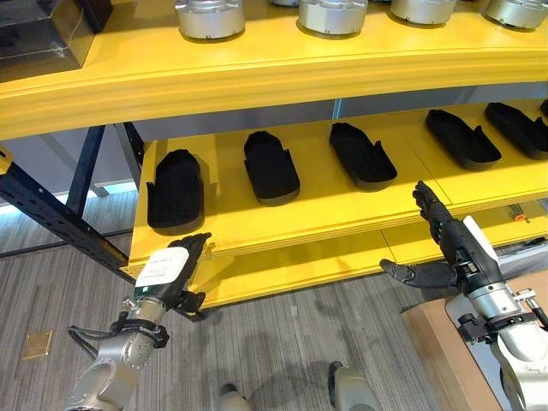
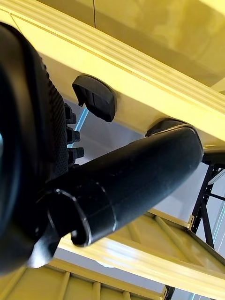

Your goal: Move parts from the plastic box to the shelf.

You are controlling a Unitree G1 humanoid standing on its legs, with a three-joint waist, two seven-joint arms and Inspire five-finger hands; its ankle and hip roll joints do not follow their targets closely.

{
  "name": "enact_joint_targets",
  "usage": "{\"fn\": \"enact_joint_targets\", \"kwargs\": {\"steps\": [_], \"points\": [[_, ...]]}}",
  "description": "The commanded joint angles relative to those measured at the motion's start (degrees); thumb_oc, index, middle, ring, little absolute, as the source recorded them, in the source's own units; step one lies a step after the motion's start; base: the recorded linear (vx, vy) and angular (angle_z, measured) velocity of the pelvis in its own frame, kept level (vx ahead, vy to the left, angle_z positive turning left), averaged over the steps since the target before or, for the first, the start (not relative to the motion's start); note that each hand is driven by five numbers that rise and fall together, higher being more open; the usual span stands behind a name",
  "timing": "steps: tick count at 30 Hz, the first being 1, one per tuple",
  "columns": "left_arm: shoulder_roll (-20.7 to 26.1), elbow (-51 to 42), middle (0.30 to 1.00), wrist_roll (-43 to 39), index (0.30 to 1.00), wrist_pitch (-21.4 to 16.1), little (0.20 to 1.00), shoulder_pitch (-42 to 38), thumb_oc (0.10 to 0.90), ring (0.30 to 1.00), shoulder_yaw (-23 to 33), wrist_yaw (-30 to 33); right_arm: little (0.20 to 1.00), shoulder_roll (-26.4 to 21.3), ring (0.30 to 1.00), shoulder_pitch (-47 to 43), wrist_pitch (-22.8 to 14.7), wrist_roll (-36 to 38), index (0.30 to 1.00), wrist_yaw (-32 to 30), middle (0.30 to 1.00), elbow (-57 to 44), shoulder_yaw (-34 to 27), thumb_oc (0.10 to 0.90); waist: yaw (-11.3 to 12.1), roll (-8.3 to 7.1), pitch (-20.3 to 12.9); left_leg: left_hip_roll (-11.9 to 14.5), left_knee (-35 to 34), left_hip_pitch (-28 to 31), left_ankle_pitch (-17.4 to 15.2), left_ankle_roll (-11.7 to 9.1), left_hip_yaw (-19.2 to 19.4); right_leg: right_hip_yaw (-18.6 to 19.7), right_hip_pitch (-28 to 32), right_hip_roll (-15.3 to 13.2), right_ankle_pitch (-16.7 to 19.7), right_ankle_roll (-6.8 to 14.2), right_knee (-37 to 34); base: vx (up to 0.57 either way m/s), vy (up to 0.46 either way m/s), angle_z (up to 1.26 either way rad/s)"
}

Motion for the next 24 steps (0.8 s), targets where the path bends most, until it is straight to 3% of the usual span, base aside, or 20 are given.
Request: {"fn": "enact_joint_targets", "kwargs": {"steps": [1, 24], "points": [[2.26, -0.14, 1.000, 0.16, 1.000, -0.39, 1.000, -6.81, 0.900, 1.000, 1.88, 4.93, 1.000, -1.23, 1.000, -4.48, -4.41, 1.54, 1.000, -2.01, 1.000, -5.95, -3.01, 0.900, -1.03, -1.36, -2.43, 1.59, 1.34, -4.37, 1.96, 1.41, -3.28, -1.09, 5.71, -3.08, -0.12, 1.08, -4.31, 0.00, 0.000, 0.00], [5.65, 3.78, 1.000, 2.11, 1.000, 2.32, 1.000, -11.59, 0.900, 1.000, 1.67, 2.62, 1.000, -1.29, 1.000, -4.10, -3.01, 1.61, 1.000, -0.78, 1.000, -6.00, -3.05, 0.900, -1.80, -1.10, -2.62, 1.77, 2.04, -4.66, 1.74, 1.20, -2.69, -0.21, 4.91, -2.96, 0.01, 1.14, -3.97, 0.00, 0.001, -0.01]]}}
